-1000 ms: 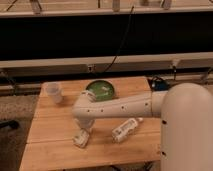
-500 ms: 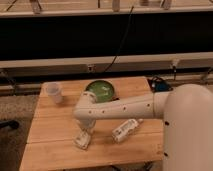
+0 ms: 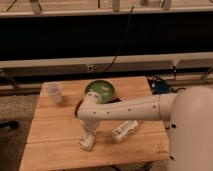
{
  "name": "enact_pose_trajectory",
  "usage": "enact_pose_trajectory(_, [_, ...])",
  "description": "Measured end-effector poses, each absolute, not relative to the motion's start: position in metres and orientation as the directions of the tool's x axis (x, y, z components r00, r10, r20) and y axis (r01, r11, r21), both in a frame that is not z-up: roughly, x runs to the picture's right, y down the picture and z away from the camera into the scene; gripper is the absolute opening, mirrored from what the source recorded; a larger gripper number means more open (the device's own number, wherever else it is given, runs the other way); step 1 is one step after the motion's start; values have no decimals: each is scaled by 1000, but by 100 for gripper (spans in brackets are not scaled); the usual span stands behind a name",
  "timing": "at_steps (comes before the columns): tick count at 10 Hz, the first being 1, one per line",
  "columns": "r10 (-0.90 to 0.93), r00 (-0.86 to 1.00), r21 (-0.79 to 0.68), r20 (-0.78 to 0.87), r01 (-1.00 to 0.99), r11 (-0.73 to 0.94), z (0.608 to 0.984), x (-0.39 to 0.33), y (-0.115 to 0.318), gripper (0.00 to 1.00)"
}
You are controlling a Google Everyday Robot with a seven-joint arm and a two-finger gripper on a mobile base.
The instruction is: Wipe the white sponge on the table
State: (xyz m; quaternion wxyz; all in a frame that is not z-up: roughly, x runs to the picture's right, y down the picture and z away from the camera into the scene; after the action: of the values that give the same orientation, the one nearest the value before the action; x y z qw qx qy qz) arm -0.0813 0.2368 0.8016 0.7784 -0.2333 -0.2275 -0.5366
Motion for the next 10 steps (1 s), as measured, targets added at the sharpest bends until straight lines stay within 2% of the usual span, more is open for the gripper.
enact_pose_trajectory(10, [-719, 348, -140, 601, 932, 334, 810, -10, 221, 0])
